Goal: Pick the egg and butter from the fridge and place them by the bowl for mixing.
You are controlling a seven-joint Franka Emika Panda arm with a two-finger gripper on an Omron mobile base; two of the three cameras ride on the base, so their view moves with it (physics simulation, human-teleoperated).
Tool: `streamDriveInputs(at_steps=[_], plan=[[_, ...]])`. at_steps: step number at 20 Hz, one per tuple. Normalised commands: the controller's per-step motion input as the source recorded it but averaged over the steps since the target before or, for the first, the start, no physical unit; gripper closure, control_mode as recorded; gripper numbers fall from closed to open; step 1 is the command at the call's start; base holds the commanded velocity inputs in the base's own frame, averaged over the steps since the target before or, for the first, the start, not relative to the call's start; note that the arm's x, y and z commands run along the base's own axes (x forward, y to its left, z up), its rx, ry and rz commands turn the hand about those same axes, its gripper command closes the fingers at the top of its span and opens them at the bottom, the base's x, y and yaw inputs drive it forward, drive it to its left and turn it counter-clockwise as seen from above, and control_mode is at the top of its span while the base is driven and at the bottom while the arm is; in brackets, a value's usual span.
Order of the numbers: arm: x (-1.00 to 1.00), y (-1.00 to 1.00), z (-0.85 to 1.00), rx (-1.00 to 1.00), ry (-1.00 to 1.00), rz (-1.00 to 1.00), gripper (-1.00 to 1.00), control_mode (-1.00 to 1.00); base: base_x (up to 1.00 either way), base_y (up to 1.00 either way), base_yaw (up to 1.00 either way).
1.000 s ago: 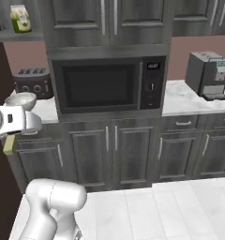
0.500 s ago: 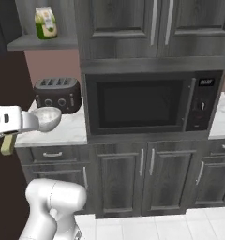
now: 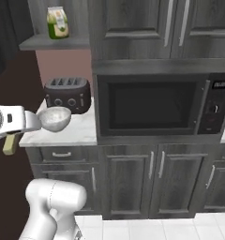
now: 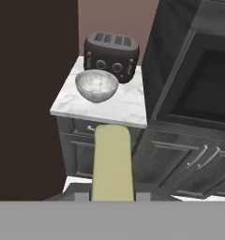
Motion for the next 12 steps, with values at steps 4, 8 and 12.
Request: streamDriveInputs(at_steps=[4,8,12], plan=[[0.00,0.00,0.00,0.00,0.00,0.00,1.00,1.00,0.00,0.11,0.20],[0.00,0.00,0.00,0.00,0.00,0.00,1.00,1.00,0.25,-0.03,0.00],[0.00,0.00,0.00,0.00,0.00,0.00,1.00,1.00,0.71,-0.02,0.00]])
